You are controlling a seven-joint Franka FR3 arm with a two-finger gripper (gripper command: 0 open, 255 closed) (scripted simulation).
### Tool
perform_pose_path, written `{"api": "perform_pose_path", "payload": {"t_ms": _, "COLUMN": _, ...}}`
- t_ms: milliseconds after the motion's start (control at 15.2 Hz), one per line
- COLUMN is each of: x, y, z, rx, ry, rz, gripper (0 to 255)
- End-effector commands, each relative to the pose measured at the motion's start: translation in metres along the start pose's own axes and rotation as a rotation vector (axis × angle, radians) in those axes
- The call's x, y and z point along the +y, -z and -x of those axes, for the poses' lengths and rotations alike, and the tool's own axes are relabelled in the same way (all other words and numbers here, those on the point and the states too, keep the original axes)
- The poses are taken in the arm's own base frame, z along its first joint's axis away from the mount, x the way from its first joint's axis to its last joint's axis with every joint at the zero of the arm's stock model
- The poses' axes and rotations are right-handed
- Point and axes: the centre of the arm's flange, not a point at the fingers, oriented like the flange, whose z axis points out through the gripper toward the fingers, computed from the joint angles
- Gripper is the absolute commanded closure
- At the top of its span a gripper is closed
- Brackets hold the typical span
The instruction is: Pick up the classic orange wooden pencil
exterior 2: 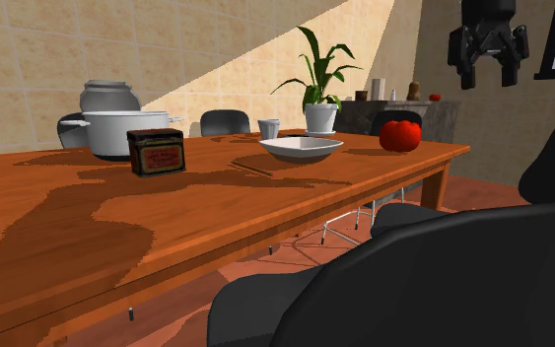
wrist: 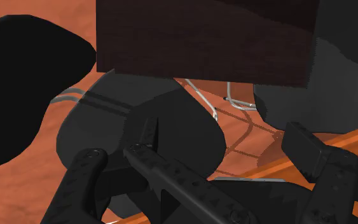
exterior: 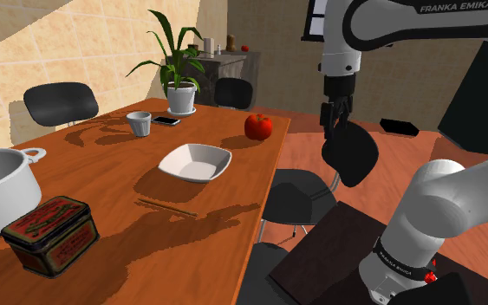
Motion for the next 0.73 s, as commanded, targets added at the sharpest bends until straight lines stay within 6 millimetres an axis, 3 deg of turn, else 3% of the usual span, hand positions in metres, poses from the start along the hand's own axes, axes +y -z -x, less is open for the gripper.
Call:
{"api": "perform_pose_path", "payload": {"t_ms": 0, "x": 0.000, "y": 0.000, "z": 0.000, "rx": 0.000, "ry": 0.000, "rz": 0.000, "gripper": 0}}
{"api": "perform_pose_path", "payload": {"t_ms": 660, "x": -0.111, "y": -0.015, "z": -0.071, "rx": 0.062, "ry": 0.123, "rz": 0.056, "gripper": 0}}
